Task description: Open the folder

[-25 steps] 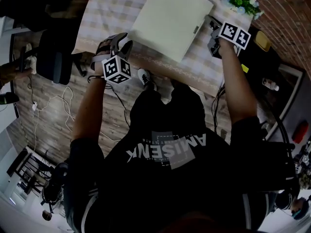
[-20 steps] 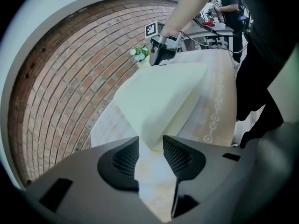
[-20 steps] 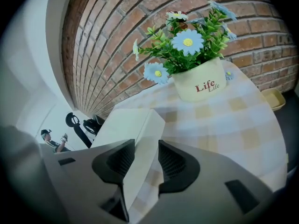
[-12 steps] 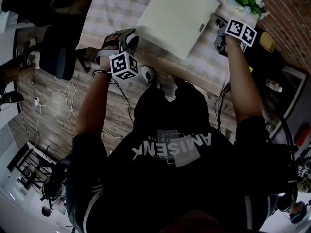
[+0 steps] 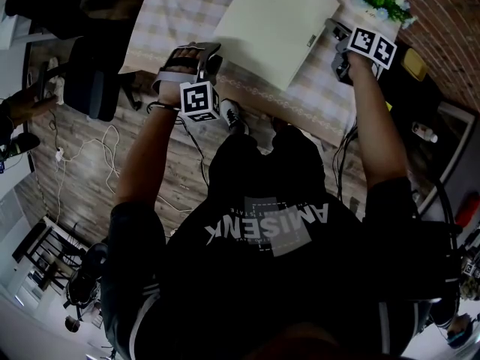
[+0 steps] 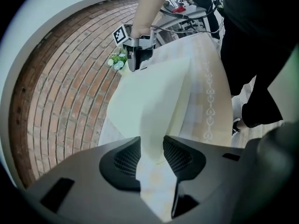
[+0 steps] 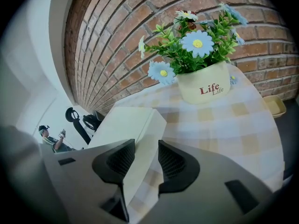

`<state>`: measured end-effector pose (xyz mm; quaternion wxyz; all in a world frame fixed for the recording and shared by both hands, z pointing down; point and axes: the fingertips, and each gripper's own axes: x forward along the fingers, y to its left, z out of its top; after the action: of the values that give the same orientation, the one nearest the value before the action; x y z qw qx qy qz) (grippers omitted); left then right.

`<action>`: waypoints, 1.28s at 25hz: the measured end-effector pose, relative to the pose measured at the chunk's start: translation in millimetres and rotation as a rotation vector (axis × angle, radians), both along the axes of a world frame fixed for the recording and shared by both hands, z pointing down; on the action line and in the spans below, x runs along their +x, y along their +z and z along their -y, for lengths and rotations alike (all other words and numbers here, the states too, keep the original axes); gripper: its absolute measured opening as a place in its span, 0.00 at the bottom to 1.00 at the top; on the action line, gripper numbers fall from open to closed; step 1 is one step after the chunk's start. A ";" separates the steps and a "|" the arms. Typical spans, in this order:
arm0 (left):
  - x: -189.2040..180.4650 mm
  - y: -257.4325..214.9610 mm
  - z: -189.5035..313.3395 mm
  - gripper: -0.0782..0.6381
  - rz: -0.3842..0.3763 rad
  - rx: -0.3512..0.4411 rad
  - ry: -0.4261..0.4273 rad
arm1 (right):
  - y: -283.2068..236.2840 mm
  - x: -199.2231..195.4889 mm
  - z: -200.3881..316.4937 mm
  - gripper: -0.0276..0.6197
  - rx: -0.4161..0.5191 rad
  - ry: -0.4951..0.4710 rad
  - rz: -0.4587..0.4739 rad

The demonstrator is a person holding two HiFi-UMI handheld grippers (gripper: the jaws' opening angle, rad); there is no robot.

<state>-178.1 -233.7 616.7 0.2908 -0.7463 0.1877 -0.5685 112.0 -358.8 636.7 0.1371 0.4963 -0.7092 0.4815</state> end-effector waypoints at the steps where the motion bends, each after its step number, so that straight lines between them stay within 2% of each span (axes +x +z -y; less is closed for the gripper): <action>1: 1.9 -2.1 -0.2 0.33 -0.006 0.006 0.008 | 0.1 0.2 0.2 0.33 -0.002 0.000 0.001; 7: 25.3 -7.3 -9.1 0.34 -0.002 0.011 0.088 | 0.0 0.3 -0.7 0.33 -0.004 -0.007 -0.003; 11: 28.6 -1.0 -9.9 0.35 0.091 0.021 0.140 | -0.8 -1.4 -0.1 0.31 -0.001 -0.017 -0.008; 12: 28.5 -1.5 -10.0 0.35 0.093 0.019 0.141 | -0.4 -1.5 -0.3 0.31 -0.002 -0.016 -0.007; 16: 42.6 -8.0 -15.7 0.36 0.027 -0.001 0.165 | -1.0 -0.2 0.0 0.31 0.003 -0.013 -0.011; 19: 52.5 -5.4 -22.0 0.36 0.021 -0.013 0.193 | -0.4 -0.8 -0.3 0.31 0.002 -0.015 -0.013; 22: 68.0 0.5 -33.2 0.36 -0.016 -0.056 0.252 | 0.3 -0.1 -1.2 0.32 0.002 -0.013 -0.006; 25: 70.6 2.6 -33.4 0.35 -0.006 -0.049 0.295 | 0.3 -1.0 -0.8 0.32 0.006 -0.013 -0.007; 27: 71.1 2.2 -34.9 0.35 -0.037 -0.080 0.294 | 0.7 -1.4 -0.5 0.31 0.003 -0.015 -0.006; 29: 74.7 2.4 -39.5 0.28 -0.093 -0.132 0.285 | 1.1 -1.0 -0.7 0.32 -0.002 -0.015 -0.002; 32: 73.7 1.2 -41.5 0.27 -0.155 -0.162 0.251 | 1.7 -1.4 -0.7 0.32 -0.007 -0.015 0.003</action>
<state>-104.4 -192.1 617.9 0.2830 -0.8265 0.0683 -0.4817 110.5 -358.1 638.5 0.1415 0.4899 -0.7113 0.4837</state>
